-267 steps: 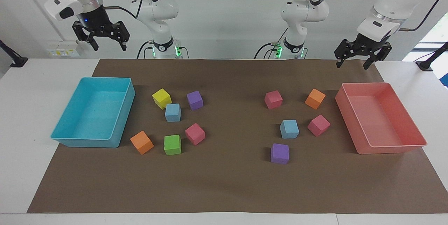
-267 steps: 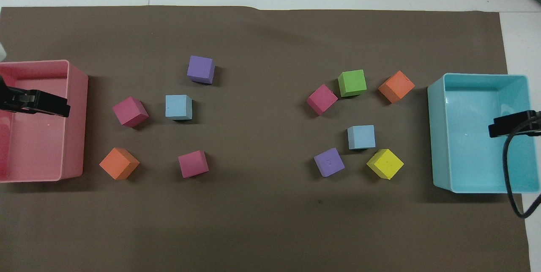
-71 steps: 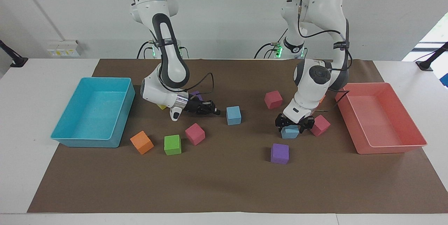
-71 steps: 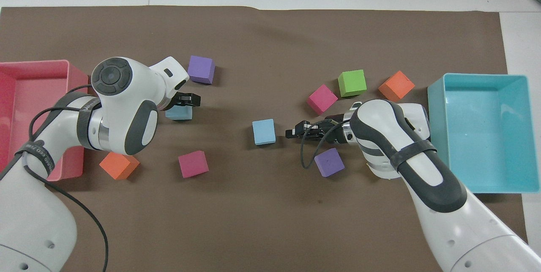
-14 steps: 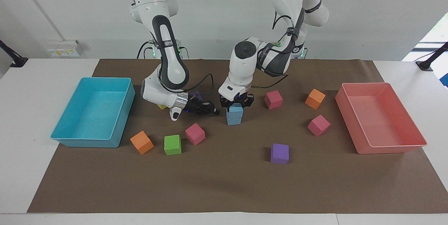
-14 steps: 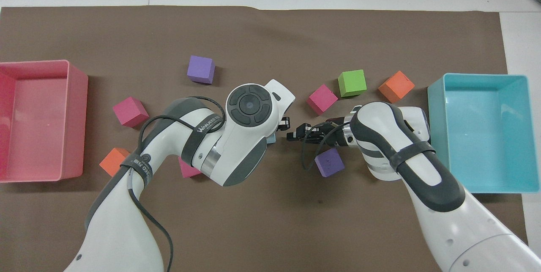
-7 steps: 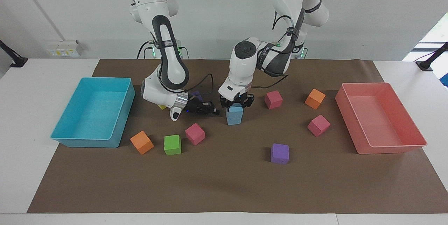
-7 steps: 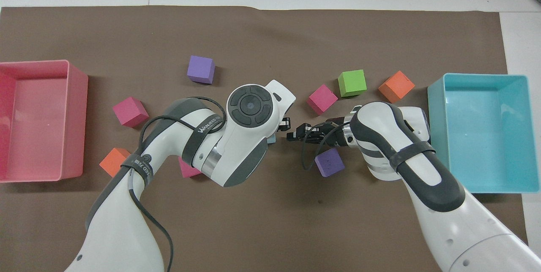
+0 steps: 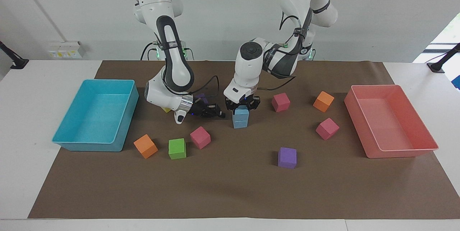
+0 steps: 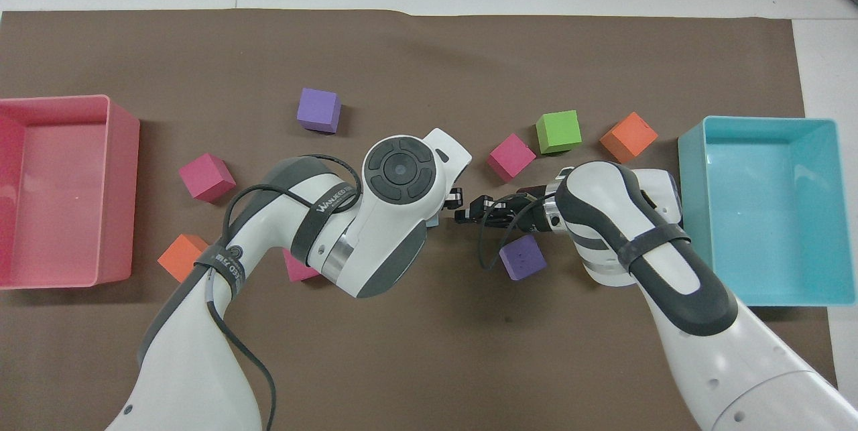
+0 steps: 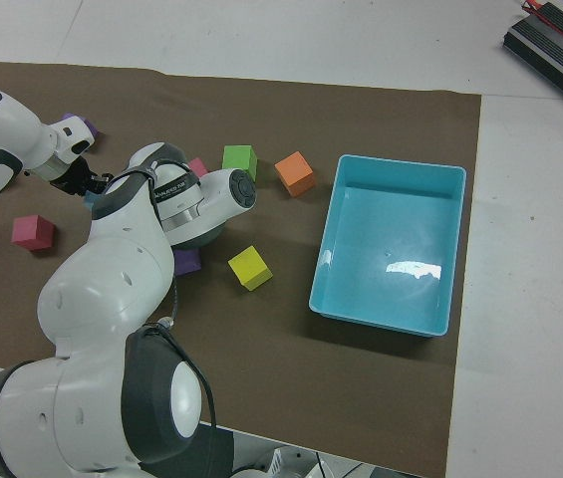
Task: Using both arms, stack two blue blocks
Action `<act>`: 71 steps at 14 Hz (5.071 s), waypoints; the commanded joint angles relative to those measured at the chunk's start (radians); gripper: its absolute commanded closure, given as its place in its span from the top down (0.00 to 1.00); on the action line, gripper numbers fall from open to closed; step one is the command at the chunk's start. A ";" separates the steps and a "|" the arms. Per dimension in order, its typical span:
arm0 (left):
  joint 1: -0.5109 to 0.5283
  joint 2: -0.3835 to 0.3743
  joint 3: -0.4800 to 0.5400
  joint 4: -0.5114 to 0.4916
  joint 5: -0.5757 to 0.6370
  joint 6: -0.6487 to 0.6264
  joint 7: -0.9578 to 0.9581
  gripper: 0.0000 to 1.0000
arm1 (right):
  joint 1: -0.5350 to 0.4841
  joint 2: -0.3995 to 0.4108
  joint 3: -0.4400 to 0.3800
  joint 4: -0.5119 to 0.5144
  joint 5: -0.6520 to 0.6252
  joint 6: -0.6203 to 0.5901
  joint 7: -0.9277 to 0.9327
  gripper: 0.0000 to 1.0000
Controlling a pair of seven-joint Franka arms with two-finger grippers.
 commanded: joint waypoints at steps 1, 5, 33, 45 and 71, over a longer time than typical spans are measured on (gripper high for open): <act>-0.023 -0.032 0.020 -0.029 -0.005 -0.013 -0.017 0.46 | -0.004 -0.002 0.006 -0.008 0.037 0.019 -0.035 0.00; -0.023 -0.032 0.021 -0.029 -0.005 -0.014 -0.017 0.44 | -0.004 -0.002 0.006 -0.010 0.037 0.019 -0.035 0.00; -0.011 -0.031 0.021 -0.029 -0.005 -0.002 -0.015 0.69 | -0.006 -0.002 0.006 -0.010 0.037 0.019 -0.034 0.00; -0.001 -0.098 0.023 -0.018 -0.004 -0.019 0.002 1.00 | -0.007 -0.002 0.006 -0.010 0.037 0.016 -0.034 0.00; 0.572 -0.425 0.030 0.104 -0.005 -0.593 0.738 1.00 | -0.078 -0.178 -0.008 0.168 -0.866 -0.037 0.480 1.00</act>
